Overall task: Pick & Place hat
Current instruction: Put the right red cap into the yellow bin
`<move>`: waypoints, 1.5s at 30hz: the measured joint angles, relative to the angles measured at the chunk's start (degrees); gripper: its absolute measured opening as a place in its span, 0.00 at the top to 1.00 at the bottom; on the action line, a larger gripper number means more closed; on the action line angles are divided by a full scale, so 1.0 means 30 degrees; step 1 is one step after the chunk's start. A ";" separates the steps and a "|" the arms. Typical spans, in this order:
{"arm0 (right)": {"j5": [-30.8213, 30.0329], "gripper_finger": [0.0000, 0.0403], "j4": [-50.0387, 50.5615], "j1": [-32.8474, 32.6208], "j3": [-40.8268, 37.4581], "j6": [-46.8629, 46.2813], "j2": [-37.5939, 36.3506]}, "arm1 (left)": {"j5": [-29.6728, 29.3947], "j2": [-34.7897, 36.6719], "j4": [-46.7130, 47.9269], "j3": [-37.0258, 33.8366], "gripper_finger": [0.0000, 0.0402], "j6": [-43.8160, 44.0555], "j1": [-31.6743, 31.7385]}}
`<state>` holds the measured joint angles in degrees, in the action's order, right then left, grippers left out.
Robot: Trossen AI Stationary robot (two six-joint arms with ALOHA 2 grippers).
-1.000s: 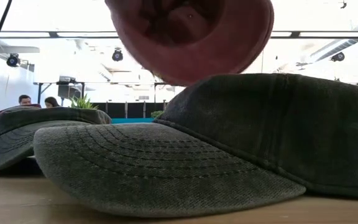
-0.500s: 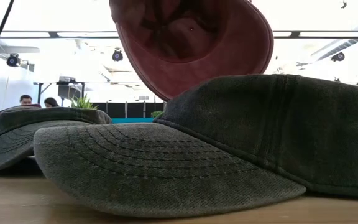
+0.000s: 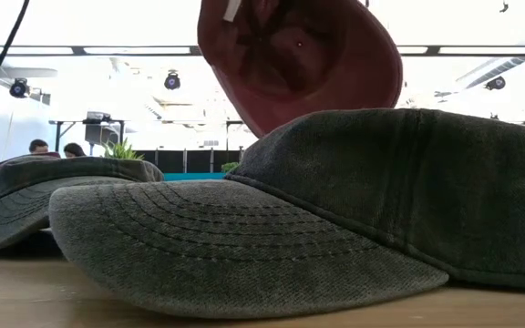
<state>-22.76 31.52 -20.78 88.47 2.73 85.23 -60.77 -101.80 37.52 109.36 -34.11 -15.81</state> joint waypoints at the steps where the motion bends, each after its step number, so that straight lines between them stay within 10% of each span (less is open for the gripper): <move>1: -0.0165 0.97 -0.0058 -0.0006 0.0000 0.0004 -0.0001 | 0.0014 0.0000 0.0055 0.0000 0.86 0.0034 0.0070; 23: 0.0596 0.97 0.0614 -0.0144 0.1603 -0.1293 -0.0316 | -0.0086 0.0189 -0.3766 0.0043 0.85 -0.4008 0.1035; 33: 0.2485 0.97 -0.0874 0.0225 0.1367 -0.6275 -0.0988 | -0.0672 0.0352 -0.5414 0.0022 0.86 -0.7664 0.1213; 38: 0.3898 0.97 -0.0179 0.0643 0.1443 -1.1609 -0.1704 | -0.0308 0.0223 -1.0044 -0.0007 0.87 -1.4158 0.1377; 45: -0.2792 0.97 0.1848 -0.0201 0.1143 -1.6080 -0.2976 | 0.2070 0.0219 -1.4648 0.0193 0.84 -1.7034 0.1202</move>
<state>-31.14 37.06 -21.38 91.89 -45.51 76.30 -54.56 -101.14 -6.43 109.94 -85.21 -12.21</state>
